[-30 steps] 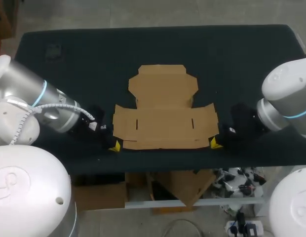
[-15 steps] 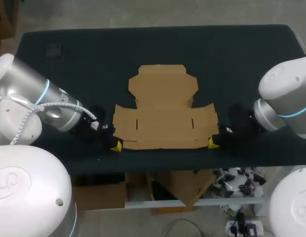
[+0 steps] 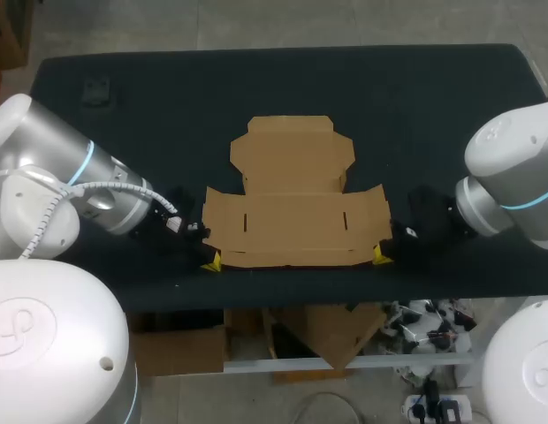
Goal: Assemble the packaging by folding the flat box into shape, placing the metal phone stand inside, and closing the box properly
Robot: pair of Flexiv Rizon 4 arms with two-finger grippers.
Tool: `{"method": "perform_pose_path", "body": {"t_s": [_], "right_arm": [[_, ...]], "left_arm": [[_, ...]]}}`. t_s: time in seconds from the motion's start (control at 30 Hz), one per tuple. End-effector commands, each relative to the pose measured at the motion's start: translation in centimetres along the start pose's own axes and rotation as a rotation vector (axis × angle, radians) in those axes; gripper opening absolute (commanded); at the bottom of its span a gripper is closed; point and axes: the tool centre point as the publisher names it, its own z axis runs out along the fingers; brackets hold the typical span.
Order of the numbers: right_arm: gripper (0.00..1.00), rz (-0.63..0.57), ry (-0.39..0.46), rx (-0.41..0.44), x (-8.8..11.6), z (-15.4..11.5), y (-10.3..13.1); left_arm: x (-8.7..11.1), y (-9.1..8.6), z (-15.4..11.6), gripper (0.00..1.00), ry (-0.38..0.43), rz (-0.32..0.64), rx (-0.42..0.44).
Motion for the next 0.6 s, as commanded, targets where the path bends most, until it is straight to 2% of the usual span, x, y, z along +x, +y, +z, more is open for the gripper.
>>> {"method": "perform_pose_path", "body": {"t_s": [0.03, 0.6], "right_arm": [[0.00, -0.002, 0.004, 0.000, 0.02, -0.01, 0.04], [0.00, -0.005, 0.005, 0.002, 0.38, 0.02, 0.41]], "left_arm": [[0.03, -0.19, 0.36, 0.00, 0.002, 0.001, -0.003], [0.91, -0.40, 0.31, 0.00, -0.004, 0.023, -0.003]]}}
